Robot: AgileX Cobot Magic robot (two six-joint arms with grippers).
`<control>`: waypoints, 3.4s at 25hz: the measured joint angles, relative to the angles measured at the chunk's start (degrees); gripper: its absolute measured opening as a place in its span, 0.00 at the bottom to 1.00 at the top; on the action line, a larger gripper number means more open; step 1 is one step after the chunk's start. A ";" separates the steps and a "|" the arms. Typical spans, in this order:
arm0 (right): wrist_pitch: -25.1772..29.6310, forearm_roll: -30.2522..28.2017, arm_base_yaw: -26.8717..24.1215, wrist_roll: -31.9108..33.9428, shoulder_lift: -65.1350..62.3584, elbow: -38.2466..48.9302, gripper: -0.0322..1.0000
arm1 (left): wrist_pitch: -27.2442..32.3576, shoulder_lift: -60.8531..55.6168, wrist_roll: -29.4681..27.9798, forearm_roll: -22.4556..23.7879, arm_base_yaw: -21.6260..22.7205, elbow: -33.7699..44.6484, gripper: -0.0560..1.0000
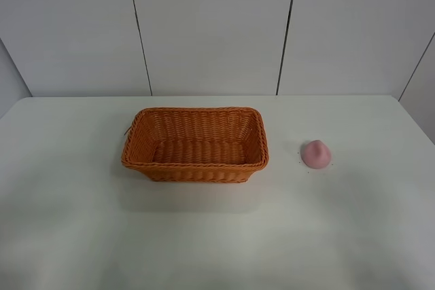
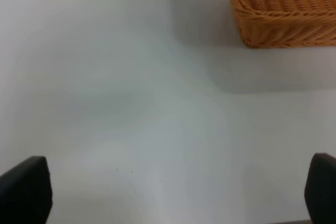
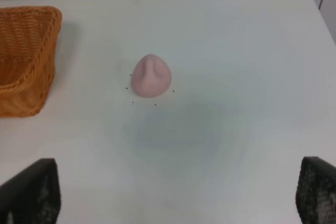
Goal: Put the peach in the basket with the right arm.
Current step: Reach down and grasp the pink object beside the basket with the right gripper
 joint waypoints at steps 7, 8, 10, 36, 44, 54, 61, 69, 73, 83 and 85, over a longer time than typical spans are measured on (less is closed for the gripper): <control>0.00 0.00 0.00 0.00 0.00 0.00 0.70 | 0.00 0.00 0.00 0.00 0.00 0.00 0.99; 0.00 0.00 0.00 0.00 0.00 0.00 0.70 | 0.00 0.00 0.00 0.00 0.00 0.00 0.99; 0.00 0.00 0.00 0.00 0.30 -0.11 0.70 | 0.00 0.00 0.00 0.00 0.00 0.00 0.99; 1.83 1.86 0.00 -0.08 97.99 -48.54 0.70 | 0.00 0.00 0.00 0.00 0.00 0.00 0.99; 3.71 3.37 3.20 -3.04 113.44 -61.07 0.70 | 0.00 0.00 0.00 0.00 0.00 0.00 0.99; -2.60 3.38 3.97 -2.96 122.60 -61.25 0.70 | 0.00 0.00 0.00 0.00 0.00 0.00 0.99; -5.95 2.91 3.97 -1.77 126.46 -61.25 0.70 | 0.00 0.00 0.00 0.00 0.00 0.00 0.99; -6.74 1.40 3.97 -1.39 127.94 -61.36 0.70 | 0.00 0.00 0.00 0.00 0.00 0.00 0.99; -6.68 1.30 3.97 -0.75 128.64 -61.36 0.70 | 0.00 0.00 0.00 0.00 0.00 0.00 0.99; -6.49 0.33 3.97 0.29 129.28 -61.36 0.35 | 0.00 0.00 0.00 0.00 0.00 0.00 0.99; -6.32 0.00 3.97 0.96 128.99 -61.53 0.14 | 0.00 0.00 0.00 0.00 0.00 0.00 0.99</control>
